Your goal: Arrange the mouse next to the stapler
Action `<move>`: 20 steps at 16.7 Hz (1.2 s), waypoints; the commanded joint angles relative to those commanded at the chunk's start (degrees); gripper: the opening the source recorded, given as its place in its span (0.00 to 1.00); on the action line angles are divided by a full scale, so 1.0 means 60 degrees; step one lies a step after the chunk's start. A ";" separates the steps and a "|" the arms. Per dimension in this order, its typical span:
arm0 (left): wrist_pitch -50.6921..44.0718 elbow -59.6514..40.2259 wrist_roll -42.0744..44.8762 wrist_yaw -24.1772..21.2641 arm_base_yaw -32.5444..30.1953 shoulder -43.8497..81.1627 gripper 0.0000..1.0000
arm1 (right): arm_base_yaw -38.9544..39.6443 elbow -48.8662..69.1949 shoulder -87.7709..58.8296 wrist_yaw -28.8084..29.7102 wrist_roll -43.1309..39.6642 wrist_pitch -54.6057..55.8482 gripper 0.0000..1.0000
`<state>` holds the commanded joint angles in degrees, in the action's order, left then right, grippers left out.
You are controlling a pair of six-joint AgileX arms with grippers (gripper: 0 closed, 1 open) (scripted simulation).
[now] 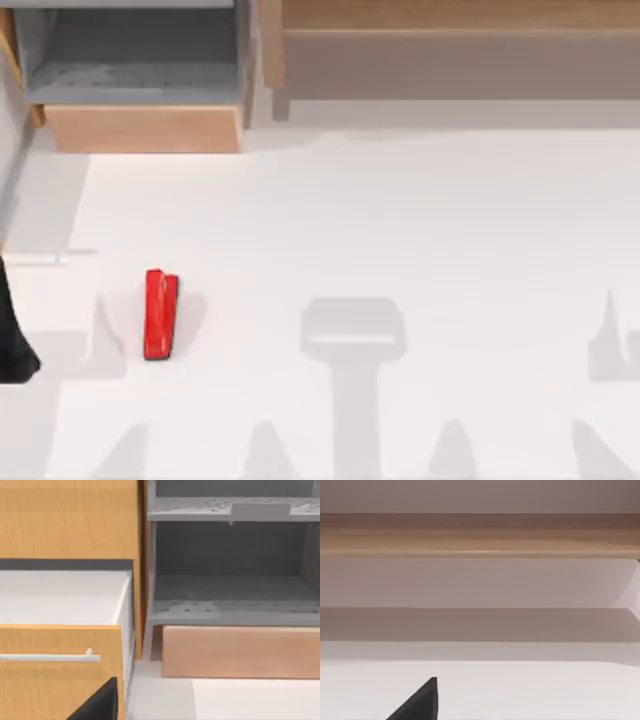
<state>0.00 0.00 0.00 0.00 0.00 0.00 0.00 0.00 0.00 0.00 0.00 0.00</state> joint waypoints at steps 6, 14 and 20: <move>-0.0472 -0.0793 0.0060 0.0007 0.0125 0.0852 1.00 | 0.0000 0.0000 0.0000 0.0000 0.0000 0.0000 1.00; -0.3369 -0.5853 0.0316 0.0030 0.0942 0.6170 1.00 | 0.0000 0.0000 0.0000 0.0000 0.0000 0.0000 1.00; -0.6412 -1.1403 0.0497 0.0027 0.1768 1.1906 1.00 | 0.0000 0.0000 0.0000 0.0000 0.0000 0.0000 1.00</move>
<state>-38.47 -68.42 2.98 0.16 10.61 71.44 0.00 0.00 0.00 0.00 0.00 0.00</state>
